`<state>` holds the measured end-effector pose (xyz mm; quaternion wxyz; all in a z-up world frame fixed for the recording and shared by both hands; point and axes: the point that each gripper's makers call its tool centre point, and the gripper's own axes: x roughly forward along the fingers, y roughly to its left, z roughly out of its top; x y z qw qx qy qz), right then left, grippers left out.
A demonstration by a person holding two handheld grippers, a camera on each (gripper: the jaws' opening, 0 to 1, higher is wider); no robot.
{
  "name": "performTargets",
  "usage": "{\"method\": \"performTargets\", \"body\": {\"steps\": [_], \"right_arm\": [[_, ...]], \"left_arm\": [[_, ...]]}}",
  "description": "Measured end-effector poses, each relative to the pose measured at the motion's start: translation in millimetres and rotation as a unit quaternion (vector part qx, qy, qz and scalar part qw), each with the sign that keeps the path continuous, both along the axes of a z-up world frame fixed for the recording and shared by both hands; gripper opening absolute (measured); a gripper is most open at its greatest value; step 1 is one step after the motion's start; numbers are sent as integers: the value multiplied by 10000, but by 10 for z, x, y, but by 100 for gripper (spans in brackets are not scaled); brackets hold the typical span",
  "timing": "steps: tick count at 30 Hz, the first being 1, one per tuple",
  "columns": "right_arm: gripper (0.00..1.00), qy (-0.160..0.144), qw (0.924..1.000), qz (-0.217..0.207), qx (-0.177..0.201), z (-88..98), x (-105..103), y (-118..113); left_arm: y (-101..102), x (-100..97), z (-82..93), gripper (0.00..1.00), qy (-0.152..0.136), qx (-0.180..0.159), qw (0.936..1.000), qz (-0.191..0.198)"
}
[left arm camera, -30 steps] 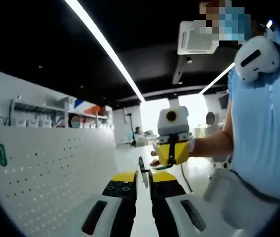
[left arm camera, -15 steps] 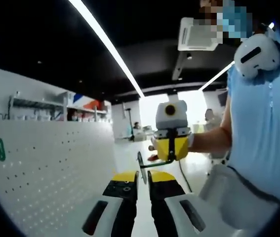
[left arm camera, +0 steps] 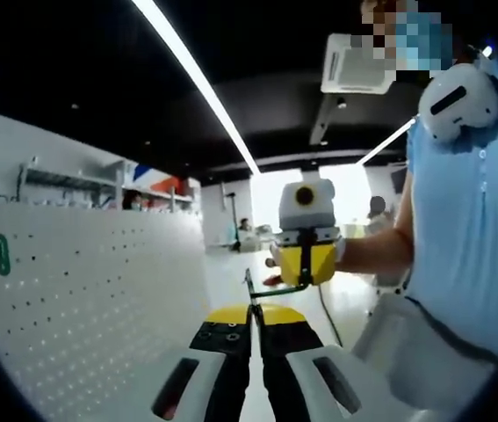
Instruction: Insert the hook assembly into the mounting plate slot until the hook locks in place.
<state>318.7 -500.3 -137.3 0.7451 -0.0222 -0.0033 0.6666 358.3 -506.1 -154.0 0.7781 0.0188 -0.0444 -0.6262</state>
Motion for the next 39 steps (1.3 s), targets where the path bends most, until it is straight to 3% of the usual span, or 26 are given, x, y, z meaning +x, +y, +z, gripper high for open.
{"method": "performTargets", "body": {"steps": [13, 22, 29, 39], "right_arm": [[0, 24, 9999, 122, -53, -16, 38, 81], [0, 43, 9999, 140, -69, -34, 72, 101], [0, 64, 9999, 113, -92, -57, 122, 91], [0, 72, 9999, 95, -92, -67, 187, 106]], "left_arm": [[68, 34, -18, 4, -69, 54, 9998, 168], [89, 51, -50, 13, -82, 144, 9995, 259], [112, 68, -74, 22, -79, 201, 9991, 359], [159, 89, -83, 43, -52, 237, 9981, 566]]}}
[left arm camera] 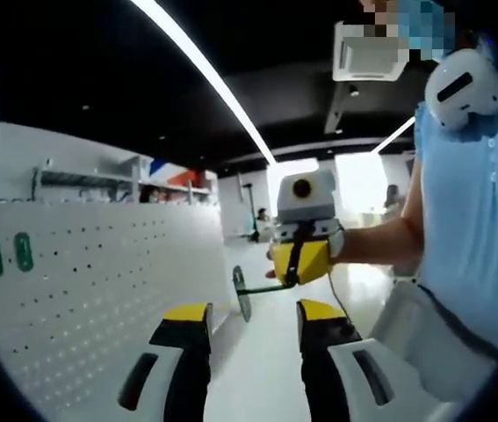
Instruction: Insert the hook assembly into the mounting plate slot until the hook locks in place.
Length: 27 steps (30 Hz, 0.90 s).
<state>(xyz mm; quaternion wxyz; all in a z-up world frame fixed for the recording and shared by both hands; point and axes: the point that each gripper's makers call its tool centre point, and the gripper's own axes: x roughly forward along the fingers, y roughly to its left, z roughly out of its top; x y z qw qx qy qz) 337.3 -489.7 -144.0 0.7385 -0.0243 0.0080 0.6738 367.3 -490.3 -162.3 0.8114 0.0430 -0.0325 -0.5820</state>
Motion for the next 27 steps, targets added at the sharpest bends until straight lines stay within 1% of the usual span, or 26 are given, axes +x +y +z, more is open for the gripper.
{"method": "performTargets", "body": {"steps": [3, 5, 6, 8, 12, 18, 21, 27], "right_arm": [[0, -1, 10000, 1, -9, 1, 10, 6], [0, -10, 10000, -3, -22, -3, 21, 12], [0, -10, 10000, -2, -25, -4, 28, 15], [0, -9, 10000, -8, -25, -5, 40, 18], [0, -8, 10000, -5, -41, -13, 63, 32], [0, -25, 10000, 22, -77, -15, 119, 70], [0, -53, 9999, 39, -86, 1, 150, 91], [0, -110, 9999, 78, -96, 20, 226, 124]], "left_arm": [[24, 22, -9, 48, 21, 16, 9999, 99], [42, 31, -26, 50, 57, 44, 9999, 144], [51, 35, -35, 53, 68, 57, 9998, 173], [85, 54, -58, 57, 112, 74, 9995, 283], [169, 91, -94, 61, 185, 86, 9986, 491], [299, 136, -90, 66, 161, 121, 9961, 855], [371, 147, -87, 67, 167, 114, 9951, 967], [512, 156, -96, 68, 146, 122, 9923, 1221]]}}
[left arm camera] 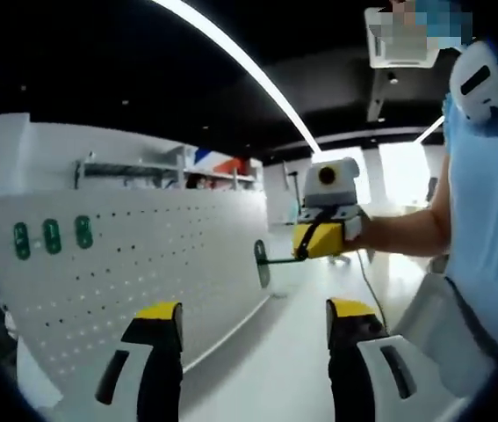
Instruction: Insert the hook assembly into the mounting plate slot until the hook locks in place.
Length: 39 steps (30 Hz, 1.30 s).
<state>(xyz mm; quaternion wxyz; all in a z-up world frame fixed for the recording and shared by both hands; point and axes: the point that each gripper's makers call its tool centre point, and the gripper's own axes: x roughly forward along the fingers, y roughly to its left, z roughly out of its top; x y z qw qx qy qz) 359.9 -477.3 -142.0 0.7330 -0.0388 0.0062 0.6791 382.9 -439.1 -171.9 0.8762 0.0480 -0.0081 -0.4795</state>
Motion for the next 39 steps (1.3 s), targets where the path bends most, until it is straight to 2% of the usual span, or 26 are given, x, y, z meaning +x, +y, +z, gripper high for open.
{"method": "performTargets", "body": {"steps": [2, 10, 18, 26, 39], "right_arm": [[0, -14, 10000, 3, 3, 3, 36, 4], [0, -42, 9999, -146, 65, 59, 409, 18], [0, -130, 9997, -209, 94, 150, 691, 118], [0, -179, 9995, -246, 84, 155, 914, 243], [0, -506, 9980, -365, 75, 245, 1328, 415]], "left_arm": [[26, -2, -17, 68, -13, 63, 10000, 66], [144, -21, -89, 67, 70, 41, 9996, 282], [220, -60, -135, 67, 102, 99, 9989, 442], [253, -100, -172, 67, 112, 132, 9985, 524], [381, -148, -214, 66, 155, 166, 9976, 654]]}}
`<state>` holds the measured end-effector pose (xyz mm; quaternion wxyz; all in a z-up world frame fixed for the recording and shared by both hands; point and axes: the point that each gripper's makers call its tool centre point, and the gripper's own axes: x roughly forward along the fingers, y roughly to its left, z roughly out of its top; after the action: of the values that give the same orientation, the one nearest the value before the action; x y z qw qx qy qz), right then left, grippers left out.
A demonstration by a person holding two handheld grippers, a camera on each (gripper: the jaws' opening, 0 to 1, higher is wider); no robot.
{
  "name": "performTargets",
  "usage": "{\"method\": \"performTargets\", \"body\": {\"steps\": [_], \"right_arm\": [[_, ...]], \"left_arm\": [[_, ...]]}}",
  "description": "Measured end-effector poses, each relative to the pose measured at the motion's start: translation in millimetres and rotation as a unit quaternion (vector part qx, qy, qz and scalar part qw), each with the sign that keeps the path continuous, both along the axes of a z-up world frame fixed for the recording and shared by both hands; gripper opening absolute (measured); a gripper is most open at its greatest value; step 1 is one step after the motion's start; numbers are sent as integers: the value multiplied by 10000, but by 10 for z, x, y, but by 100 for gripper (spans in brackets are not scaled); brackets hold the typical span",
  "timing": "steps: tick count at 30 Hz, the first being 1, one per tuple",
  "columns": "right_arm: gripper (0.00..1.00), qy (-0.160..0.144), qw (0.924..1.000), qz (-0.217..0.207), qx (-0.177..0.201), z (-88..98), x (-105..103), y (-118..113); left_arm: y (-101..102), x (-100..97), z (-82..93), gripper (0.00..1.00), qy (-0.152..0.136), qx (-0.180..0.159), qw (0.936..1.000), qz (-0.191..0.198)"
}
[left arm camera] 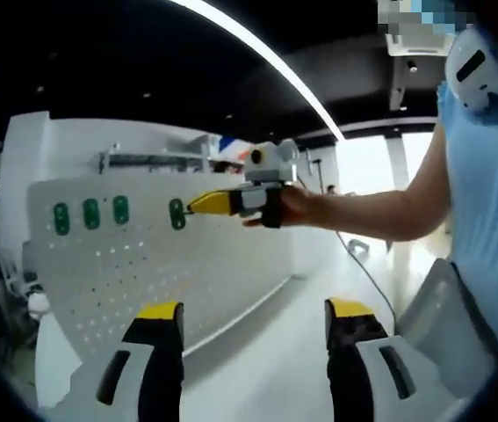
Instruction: Insert the hook assembly into the mounting plate slot until the hook locks in place.
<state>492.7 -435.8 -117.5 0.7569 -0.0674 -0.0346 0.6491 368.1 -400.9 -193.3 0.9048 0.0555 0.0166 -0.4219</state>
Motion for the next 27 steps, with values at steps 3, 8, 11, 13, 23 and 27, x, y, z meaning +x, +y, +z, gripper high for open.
{"method": "performTargets", "body": {"steps": [3, 8, 11, 13, 23, 27], "right_arm": [[0, -88, 9999, -74, 44, 49, 57, 16], [0, -148, 9996, -180, 126, 85, 163, 20], [0, -202, 9995, -226, 109, 84, 197, 42], [0, -184, 9995, -224, 132, 101, 227, 52], [0, -202, 9991, -281, 253, 236, 324, 86], [0, -190, 9990, -321, 225, 244, 395, 94]], "left_arm": [[10, -8, -19, 66, 22, -2, 10000, 20], [19, -8, -38, 66, 42, 3, 10000, 28], [23, -2, -42, 66, 51, 9, 10000, 36], [26, 2, -46, 66, 62, 14, 10000, 38], [54, 6, -86, 65, 124, -2, 9999, 75], [61, 7, -96, 65, 138, -1, 9999, 83]]}}
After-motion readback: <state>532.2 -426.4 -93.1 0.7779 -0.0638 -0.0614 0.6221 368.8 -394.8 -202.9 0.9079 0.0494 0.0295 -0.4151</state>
